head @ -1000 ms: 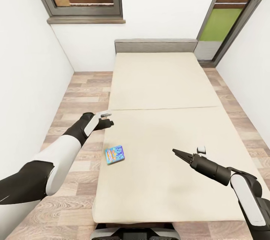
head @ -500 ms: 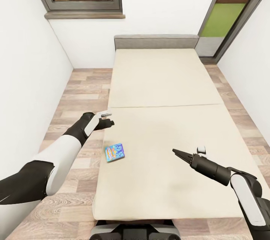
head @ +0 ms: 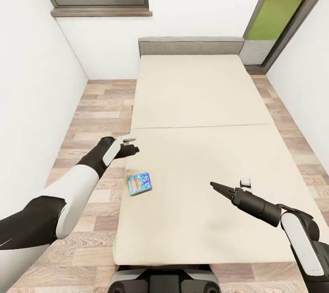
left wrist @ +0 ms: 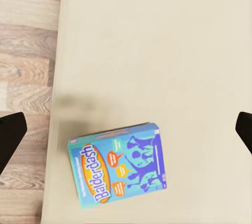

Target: Put all the toys in the child's room - the three board games (two on the bed and one on the table), the two jigsaw puzzles on the table, and the tennis ball on the table - inside the toy box on the table in the child's room.

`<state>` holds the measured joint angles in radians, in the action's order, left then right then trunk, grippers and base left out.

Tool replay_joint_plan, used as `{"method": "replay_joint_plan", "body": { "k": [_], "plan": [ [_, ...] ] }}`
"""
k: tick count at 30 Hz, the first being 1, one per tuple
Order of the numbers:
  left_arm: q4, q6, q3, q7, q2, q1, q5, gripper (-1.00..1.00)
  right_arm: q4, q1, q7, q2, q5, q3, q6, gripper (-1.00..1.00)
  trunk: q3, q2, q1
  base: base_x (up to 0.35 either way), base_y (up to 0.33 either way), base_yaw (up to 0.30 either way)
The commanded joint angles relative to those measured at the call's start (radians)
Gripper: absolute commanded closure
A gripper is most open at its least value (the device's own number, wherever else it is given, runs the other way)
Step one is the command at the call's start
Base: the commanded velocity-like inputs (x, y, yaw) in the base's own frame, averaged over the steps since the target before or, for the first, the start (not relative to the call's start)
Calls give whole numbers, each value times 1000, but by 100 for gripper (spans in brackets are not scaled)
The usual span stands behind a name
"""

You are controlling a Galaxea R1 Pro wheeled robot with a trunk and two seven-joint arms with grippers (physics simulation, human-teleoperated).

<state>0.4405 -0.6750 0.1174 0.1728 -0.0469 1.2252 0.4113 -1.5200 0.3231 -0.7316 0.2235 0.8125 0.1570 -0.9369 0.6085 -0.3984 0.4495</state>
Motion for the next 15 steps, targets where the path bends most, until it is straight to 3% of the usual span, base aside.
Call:
{"method": "replay_joint_plan", "body": {
  "k": [1,15],
  "plan": [
    [7,-3,7,8,1,0,11,-100,0,1,-4,0,-1,1,-5,-100,3,-2,0,0,0,0],
    [26,-5,8,8,0,0,11,-100,0,1,-3,0,-1,1,-5,-100,26,-2,0,0,0,0]
  ]
}}
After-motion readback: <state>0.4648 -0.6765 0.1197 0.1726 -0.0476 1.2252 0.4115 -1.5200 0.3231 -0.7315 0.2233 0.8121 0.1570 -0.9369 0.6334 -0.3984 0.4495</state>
